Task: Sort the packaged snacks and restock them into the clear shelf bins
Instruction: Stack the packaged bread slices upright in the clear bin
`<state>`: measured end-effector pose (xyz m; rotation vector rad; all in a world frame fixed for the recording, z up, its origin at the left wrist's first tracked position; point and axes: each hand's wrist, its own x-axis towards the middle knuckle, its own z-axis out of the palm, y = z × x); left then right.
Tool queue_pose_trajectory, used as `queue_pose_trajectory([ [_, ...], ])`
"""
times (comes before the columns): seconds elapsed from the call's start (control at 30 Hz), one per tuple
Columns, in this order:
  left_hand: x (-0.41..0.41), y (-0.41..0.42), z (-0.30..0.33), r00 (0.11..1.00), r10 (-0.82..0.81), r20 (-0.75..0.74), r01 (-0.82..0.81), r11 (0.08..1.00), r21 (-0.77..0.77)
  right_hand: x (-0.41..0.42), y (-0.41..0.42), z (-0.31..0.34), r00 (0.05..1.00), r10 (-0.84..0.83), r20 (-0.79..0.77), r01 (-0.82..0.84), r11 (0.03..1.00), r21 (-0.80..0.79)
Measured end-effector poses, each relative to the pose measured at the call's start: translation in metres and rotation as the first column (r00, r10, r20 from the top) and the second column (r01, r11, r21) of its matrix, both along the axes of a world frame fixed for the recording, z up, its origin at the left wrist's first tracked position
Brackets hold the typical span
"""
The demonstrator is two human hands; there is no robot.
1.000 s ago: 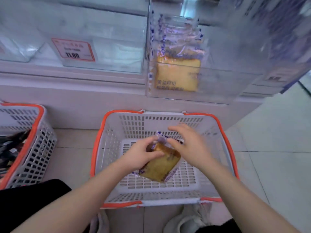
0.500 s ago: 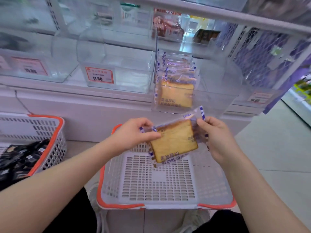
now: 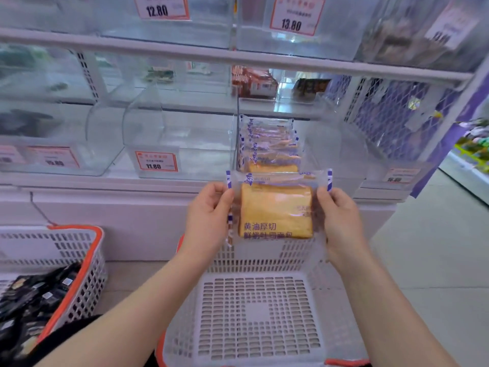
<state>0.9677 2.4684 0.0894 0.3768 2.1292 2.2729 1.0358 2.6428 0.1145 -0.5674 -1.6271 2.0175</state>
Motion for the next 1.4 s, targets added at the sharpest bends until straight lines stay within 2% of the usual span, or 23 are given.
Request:
queue_pose_trajectory([
  [0.1, -0.014, 0.009, 0.013, 0.995, -0.039, -0.092, 0.043, 0.998, 0.038, -0.006, 0.006, 0.009, 0.974, 0.222, -0.039, -0.219, 0.973, 0.068],
  [0.17, -0.023, 0.018, 0.021, 0.981, -0.084, -0.175, 0.085, 0.996, -0.001, -0.010, 0.016, 0.014, 0.947, 0.320, 0.039, -0.321, 0.924, 0.207],
  [0.27, -0.037, 0.037, 0.035, 0.948, -0.224, -0.226, 0.197, 0.971, -0.134, -0.016, 0.043, 0.031, 0.953, 0.290, 0.083, -0.302, 0.909, 0.288],
  [0.37, -0.057, 0.048, 0.060, 0.893, -0.315, -0.322, 0.247, 0.940, -0.235, -0.021, 0.081, 0.061, 0.936, 0.351, -0.011, -0.336, 0.906, 0.258],
  [0.43, -0.075, 0.053, 0.081, 0.846, -0.314, -0.431, 0.191, 0.933, -0.304, -0.025, 0.101, 0.081, 0.931, 0.352, -0.094, -0.310, 0.902, 0.300],
  [0.47, -0.085, 0.057, 0.091, 0.811, -0.322, -0.488, 0.122, 0.909, -0.398, -0.029, 0.110, 0.088, 0.939, 0.326, -0.113, -0.273, 0.902, 0.335],
  [0.5, -0.095, 0.061, 0.099, 0.760, -0.369, -0.535, 0.034, 0.844, -0.535, -0.033, 0.117, 0.093, 0.948, 0.293, -0.121, -0.232, 0.901, 0.367],
  [0.53, -0.104, 0.067, 0.104, 0.709, -0.459, -0.536, -0.054, 0.722, -0.690, -0.036, 0.122, 0.095, 0.958, 0.262, -0.116, -0.197, 0.896, 0.398],
  [0.6, -0.119, 0.080, 0.104, 0.645, -0.649, -0.404, -0.198, 0.368, -0.908, -0.043, 0.126, 0.093, 0.968, 0.235, -0.083, -0.176, 0.881, 0.440],
  [0.63, -0.123, 0.086, 0.100, 0.645, -0.703, -0.300, -0.241, 0.185, -0.953, -0.046, 0.126, 0.091, 0.966, 0.250, -0.068, -0.194, 0.870, 0.452],
  [0.67, -0.127, 0.092, 0.096, 0.663, -0.720, -0.207, -0.260, 0.039, -0.965, -0.048, 0.126, 0.088, 0.959, 0.278, -0.054, -0.223, 0.859, 0.460],
  [0.73, -0.134, 0.101, 0.089, 0.684, -0.722, -0.105, -0.292, -0.140, -0.946, -0.050, 0.124, 0.080, 0.943, 0.331, -0.029, -0.283, 0.847, 0.450],
  [0.8, -0.141, 0.106, 0.088, 0.708, -0.705, -0.043, -0.267, -0.211, -0.940, -0.054, 0.122, 0.074, 0.926, 0.376, 0.006, -0.342, 0.835, 0.431],
  [0.9, -0.155, 0.110, 0.093, 0.674, -0.739, 0.024, -0.167, -0.184, -0.969, -0.062, 0.116, 0.062, 0.904, 0.409, 0.121, -0.419, 0.796, 0.437],
  [1.03, -0.167, 0.106, 0.103, 0.645, -0.764, 0.017, -0.049, -0.063, -0.997, -0.078, 0.099, 0.047, 0.807, 0.486, 0.336, -0.590, 0.693, 0.414],
  [1.13, -0.168, 0.100, 0.103, 0.625, -0.777, -0.071, -0.095, 0.015, -0.995, -0.091, 0.095, 0.042, 0.819, 0.338, 0.463, -0.555, 0.670, 0.493],
  [1.2, -0.165, 0.096, 0.100, 0.607, -0.789, -0.096, -0.122, 0.027, -0.992, -0.096, 0.095, 0.041, 0.780, 0.200, 0.593, -0.582, 0.578, 0.571],
  [1.3, -0.160, 0.094, 0.096, 0.579, -0.811, -0.079, -0.109, 0.019, -0.994, -0.094, 0.093, 0.041, 0.621, 0.102, 0.777, -0.683, 0.556, 0.474],
  [1.4, -0.158, 0.094, 0.096, 0.573, -0.813, -0.105, -0.121, 0.043, -0.992, -0.100, 0.084, 0.045, 0.584, 0.096, 0.806, -0.713, 0.535, 0.453],
])
